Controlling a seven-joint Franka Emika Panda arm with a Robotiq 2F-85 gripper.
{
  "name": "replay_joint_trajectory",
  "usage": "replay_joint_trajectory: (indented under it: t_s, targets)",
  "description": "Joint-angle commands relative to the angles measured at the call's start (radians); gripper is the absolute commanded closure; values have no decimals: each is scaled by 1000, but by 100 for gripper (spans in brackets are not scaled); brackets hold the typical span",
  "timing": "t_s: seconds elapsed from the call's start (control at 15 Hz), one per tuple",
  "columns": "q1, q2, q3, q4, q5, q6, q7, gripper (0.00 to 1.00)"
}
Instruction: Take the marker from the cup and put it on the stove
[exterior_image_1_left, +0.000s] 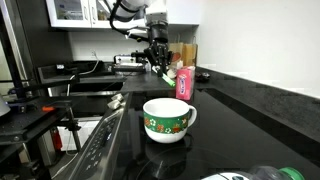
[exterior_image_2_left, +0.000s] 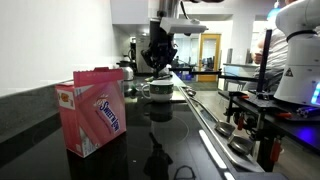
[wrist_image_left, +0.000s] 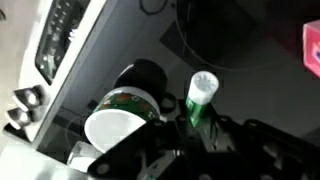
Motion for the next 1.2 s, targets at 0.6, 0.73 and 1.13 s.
replay_joint_trajectory:
  t_s: [0.6,0.73,1.13]
  targets:
    - [167,365,-143,292,-315,58,319,95]
    - [195,410,-165,320,-346,72,358,95]
    - [190,430,-164,300,-414,105,441,41]
